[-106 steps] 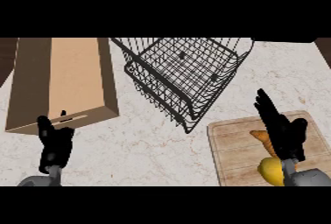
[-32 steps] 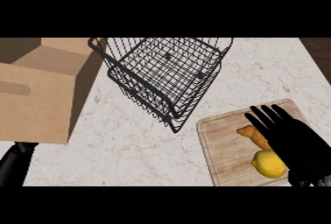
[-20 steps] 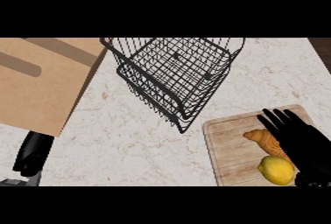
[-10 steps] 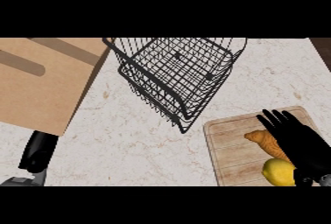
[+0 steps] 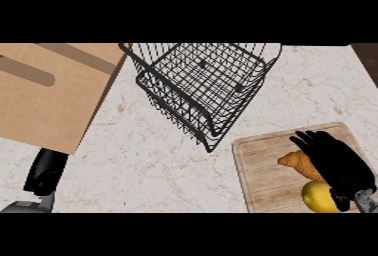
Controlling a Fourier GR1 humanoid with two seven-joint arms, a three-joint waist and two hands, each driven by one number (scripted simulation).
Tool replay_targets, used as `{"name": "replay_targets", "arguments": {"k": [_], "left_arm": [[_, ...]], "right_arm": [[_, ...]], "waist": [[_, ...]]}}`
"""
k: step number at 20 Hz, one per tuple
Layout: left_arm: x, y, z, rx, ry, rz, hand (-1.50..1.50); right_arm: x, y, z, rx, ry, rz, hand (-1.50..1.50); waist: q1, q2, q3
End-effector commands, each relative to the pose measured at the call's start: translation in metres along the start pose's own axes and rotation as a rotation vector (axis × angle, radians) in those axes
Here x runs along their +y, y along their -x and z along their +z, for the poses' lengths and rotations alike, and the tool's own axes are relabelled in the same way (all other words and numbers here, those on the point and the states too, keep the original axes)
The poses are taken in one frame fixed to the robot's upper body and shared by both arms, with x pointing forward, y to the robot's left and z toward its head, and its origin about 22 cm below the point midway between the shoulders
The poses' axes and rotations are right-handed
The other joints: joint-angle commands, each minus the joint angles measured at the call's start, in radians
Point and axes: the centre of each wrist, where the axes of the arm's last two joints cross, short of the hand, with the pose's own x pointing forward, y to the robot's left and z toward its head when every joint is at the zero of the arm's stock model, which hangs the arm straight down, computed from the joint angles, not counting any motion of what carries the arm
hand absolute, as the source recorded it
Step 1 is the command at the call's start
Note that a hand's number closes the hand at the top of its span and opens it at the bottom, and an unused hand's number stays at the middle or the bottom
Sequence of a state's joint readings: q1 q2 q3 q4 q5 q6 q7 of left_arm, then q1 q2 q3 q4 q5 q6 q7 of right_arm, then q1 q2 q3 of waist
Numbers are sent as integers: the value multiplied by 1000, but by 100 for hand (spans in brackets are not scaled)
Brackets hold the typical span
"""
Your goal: Pick the croissant from the cutting board and place it in the tiered basket
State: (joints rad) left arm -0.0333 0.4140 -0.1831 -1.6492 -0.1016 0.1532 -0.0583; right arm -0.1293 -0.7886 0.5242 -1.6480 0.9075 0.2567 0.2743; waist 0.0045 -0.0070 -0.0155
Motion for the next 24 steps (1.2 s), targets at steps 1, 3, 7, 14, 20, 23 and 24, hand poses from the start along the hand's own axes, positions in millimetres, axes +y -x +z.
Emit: {"name": "replay_targets", "arguments": {"k": [1,3,7,14,20,23,24], "left_arm": [[11,-20,-24,-43,36,7,0],[23,-15,-25,-65,15,0,0],[-10,-4,-11,-54,28,12,0],[2,-15,-4,-56,35,-2,0],[13,6,10,22,-62,-7,0],[12,2,12,6,-42,-13,0],[12,-2,5,-11,-32,-14,0]], "right_arm": [[14,-4,-9,-72,-11,-133,150],[3,-5,-6,-145,16,-154,150],[17,-5,-15,-161,96,-61,150],[-12,-21,-1,-220,273,-67,150],[38,40,16,597,138,-422,150],[19,32,33,721,230,-515,150],[-3,34,39,746,254,-510,150]], "waist": [[-7,9,16],[-9,8,16],[-4,9,16],[-3,5,16],[-131,-9,15],[-95,-10,13],[-82,-6,12]]}}
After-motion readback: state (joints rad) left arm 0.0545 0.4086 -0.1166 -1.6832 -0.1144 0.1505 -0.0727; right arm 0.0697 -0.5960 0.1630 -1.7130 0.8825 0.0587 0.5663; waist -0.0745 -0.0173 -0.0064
